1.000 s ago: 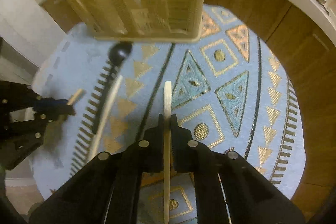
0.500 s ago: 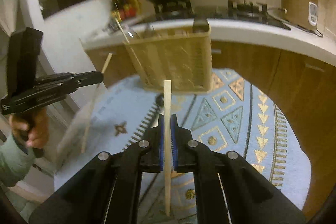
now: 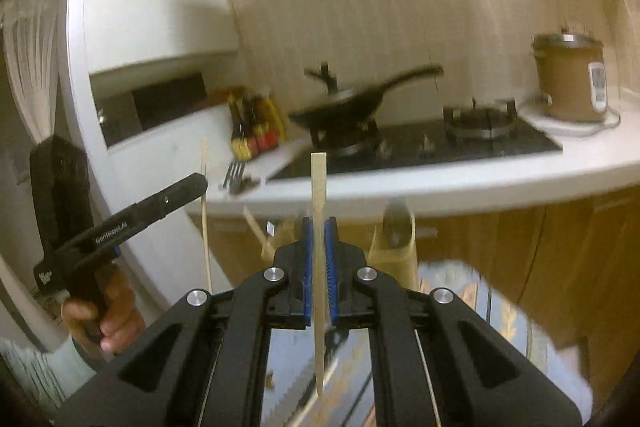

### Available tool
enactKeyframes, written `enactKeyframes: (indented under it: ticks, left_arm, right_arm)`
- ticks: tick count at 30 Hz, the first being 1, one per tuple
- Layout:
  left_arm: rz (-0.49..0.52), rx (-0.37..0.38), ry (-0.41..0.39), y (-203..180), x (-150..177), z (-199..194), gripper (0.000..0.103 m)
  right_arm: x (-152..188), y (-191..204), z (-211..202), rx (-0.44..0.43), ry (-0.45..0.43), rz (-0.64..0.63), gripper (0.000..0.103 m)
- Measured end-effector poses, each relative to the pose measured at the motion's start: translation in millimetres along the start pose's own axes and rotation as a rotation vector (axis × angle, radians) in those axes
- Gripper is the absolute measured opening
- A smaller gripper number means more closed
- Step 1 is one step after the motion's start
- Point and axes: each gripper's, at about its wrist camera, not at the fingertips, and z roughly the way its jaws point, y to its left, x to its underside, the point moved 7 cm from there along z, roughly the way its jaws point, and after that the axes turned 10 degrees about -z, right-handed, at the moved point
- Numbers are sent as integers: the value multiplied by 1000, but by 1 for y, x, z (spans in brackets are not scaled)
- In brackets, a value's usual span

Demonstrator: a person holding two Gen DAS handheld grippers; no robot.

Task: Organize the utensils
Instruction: 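Lift both wooden chopsticks and carry them over the basket, then open both tools to drop the chopsticks into the basket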

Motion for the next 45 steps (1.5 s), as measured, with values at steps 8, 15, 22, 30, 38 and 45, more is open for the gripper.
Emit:
enactKeyframes:
  ticks: [8, 15, 22, 30, 38, 45]
  left_arm:
    - [-25, -57, -194, 11, -44, 23, 4]
    - [-15, -130, -265, 29, -51, 52, 4]
    - [19, -186, -291, 39, -40, 73, 4]
    - [-23, -161, -271, 52, -41, 78, 4]
    - [1, -196, -309, 53, -35, 81, 4]
    - [62, -250, -333, 52, -17, 87, 4]
  right_arm:
    - [-61, -24, 28, 53, -99, -8, 5]
    - [-69, -46, 57, 153, -121, -34, 5]
    - [-58, -55, 82, 210, -115, -76, 5]
    - [-71, -60, 85, 175, -108, -50, 5]
    - [-61, -56, 96, 274, -137, -117, 5]
    - [-37, -62, 112, 290, -121, -126, 5]
